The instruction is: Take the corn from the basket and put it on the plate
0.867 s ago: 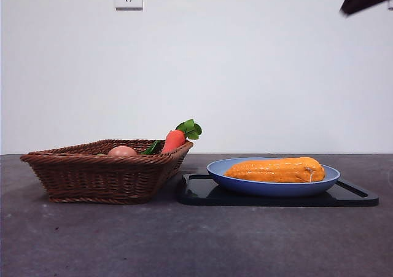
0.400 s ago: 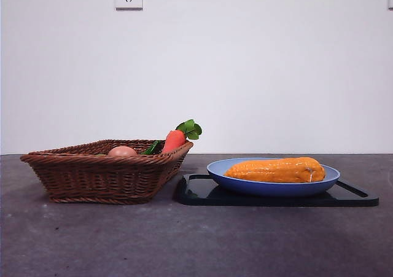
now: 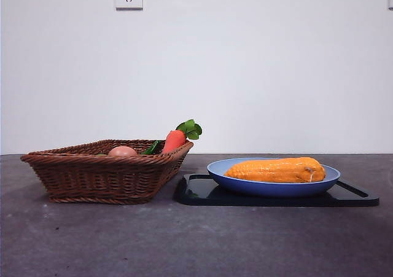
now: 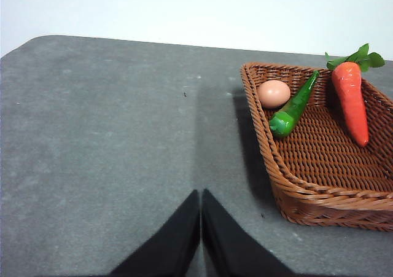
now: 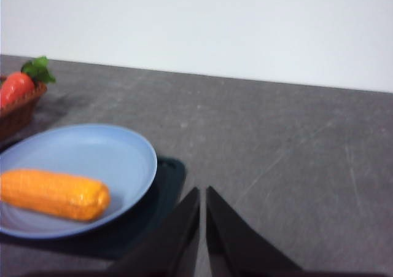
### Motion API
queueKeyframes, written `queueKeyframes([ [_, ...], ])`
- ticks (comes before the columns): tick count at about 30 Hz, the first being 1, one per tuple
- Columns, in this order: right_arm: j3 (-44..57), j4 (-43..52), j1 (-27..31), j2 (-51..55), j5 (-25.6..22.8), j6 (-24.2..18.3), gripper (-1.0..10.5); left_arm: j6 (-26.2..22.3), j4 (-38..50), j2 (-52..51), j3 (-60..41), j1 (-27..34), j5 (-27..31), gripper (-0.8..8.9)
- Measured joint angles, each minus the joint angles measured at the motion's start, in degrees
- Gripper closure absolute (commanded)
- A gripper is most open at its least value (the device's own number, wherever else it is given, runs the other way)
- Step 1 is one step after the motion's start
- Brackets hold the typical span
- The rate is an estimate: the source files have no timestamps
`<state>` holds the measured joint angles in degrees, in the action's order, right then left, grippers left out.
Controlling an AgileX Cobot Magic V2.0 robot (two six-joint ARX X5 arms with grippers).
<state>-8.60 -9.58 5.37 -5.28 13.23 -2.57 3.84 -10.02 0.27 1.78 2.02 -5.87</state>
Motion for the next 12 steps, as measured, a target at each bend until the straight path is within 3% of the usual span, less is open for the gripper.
queueKeyframes([
  [12,7.5,0.15,0.0,4.61,-0.17,0.04,9.4,0.0,0.0,0.0,0.0,0.0,0.0,8.1],
])
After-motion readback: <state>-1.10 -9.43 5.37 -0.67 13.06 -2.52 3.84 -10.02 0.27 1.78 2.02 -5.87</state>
